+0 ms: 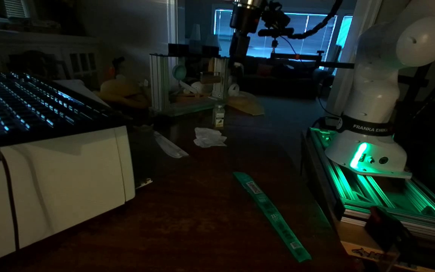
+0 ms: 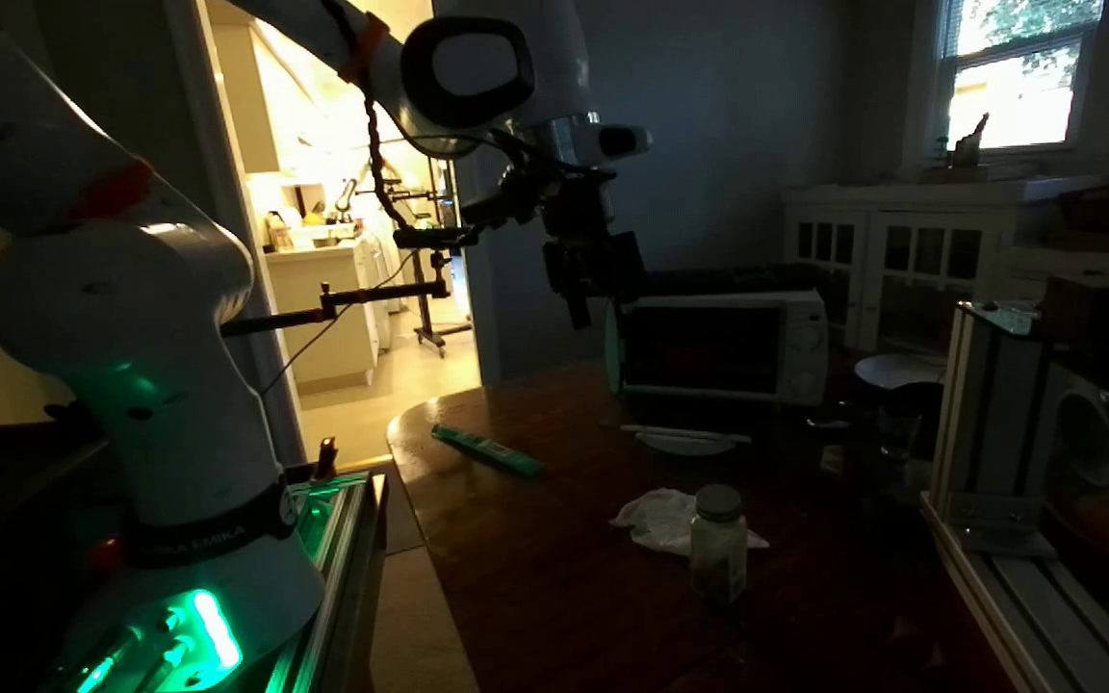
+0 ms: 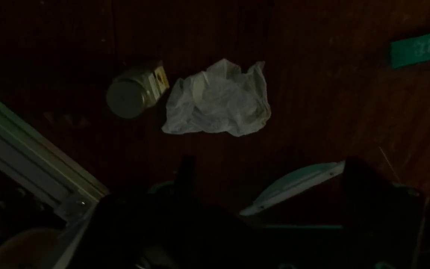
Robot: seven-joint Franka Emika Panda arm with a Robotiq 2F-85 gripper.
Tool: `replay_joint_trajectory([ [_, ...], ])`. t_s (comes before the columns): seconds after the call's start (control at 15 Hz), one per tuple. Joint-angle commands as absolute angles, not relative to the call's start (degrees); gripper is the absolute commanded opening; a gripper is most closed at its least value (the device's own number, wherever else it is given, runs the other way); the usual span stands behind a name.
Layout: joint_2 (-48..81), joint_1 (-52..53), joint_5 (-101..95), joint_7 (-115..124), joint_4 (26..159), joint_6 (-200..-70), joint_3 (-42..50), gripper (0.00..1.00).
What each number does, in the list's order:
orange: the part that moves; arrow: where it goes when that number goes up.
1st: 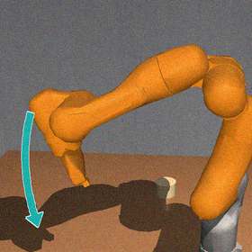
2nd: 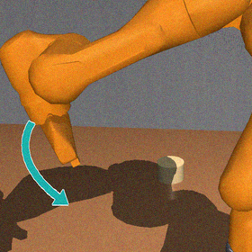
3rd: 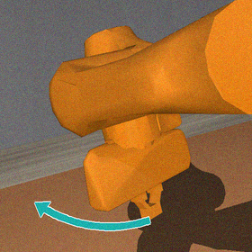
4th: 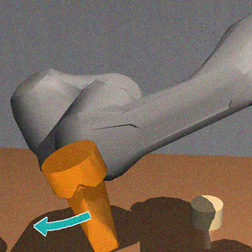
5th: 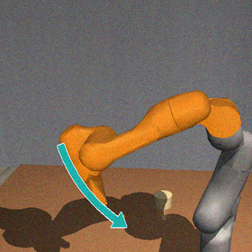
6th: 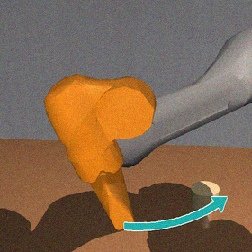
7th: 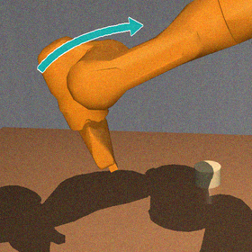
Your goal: Push the orange object further into the microwave
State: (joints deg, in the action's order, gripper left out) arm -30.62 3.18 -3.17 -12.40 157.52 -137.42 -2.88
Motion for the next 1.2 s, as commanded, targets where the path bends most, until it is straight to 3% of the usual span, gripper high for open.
replay_joint_trajectory([
  [0.0, -19.9, 7.2, -4.0, -21.0, 154.4, -146.1, -0.5, 0.75],
  [0.07, -17.5, 8.3, -3.5, -23.8, 153.6, -148.4, -0.1, 0.74],
  [0.67, 0.3, 13.4, 2.4, -38.9, 142.5, -158.9, -2.3, 0.04],
  [1.13, 5.2, 10.0, -0.1, -33.3, 138.8, -160.8, -6.8, 0.01],
])
